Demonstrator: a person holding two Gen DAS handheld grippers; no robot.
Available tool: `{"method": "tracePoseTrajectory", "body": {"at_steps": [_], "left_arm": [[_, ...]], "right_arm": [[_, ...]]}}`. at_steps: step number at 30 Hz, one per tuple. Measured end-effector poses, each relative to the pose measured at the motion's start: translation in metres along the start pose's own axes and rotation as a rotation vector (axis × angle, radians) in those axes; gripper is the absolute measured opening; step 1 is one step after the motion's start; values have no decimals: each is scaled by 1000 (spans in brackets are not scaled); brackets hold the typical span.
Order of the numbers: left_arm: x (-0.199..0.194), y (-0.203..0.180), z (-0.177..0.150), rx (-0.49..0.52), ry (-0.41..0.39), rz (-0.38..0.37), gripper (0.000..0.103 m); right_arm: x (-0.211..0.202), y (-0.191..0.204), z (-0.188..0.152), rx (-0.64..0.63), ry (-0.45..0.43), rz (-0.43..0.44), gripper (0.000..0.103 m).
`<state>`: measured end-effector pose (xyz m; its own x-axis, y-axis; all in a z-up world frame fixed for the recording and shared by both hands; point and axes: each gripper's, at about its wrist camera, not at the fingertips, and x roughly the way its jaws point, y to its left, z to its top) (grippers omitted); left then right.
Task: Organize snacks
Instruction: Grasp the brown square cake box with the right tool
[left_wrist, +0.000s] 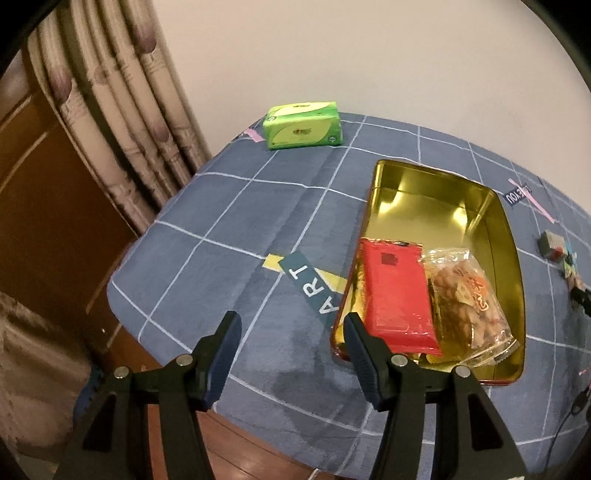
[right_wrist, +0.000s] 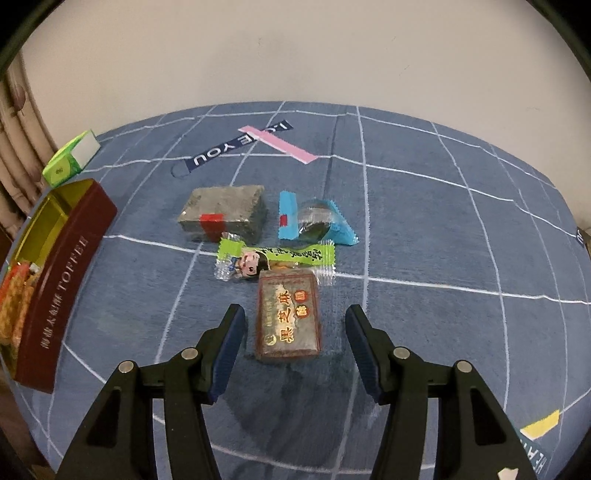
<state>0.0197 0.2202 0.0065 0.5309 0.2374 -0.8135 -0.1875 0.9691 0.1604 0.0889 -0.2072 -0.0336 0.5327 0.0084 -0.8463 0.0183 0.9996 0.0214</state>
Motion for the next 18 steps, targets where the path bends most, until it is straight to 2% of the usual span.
{"method": "tracePoseTrajectory", "body": {"at_steps": [3,11,18], "left_arm": [[-3,-10,0,20,-2,2,59],[-13,-48,5,71,-5,-58,59],[-18,-99,11,151,-1,-145,59]], "right_arm": [[3,0,0,-8,-4,1,49],[1,-1,-3,-20,-26,34,29],[-3,-10,-7,-25,-35,38,29]]}}
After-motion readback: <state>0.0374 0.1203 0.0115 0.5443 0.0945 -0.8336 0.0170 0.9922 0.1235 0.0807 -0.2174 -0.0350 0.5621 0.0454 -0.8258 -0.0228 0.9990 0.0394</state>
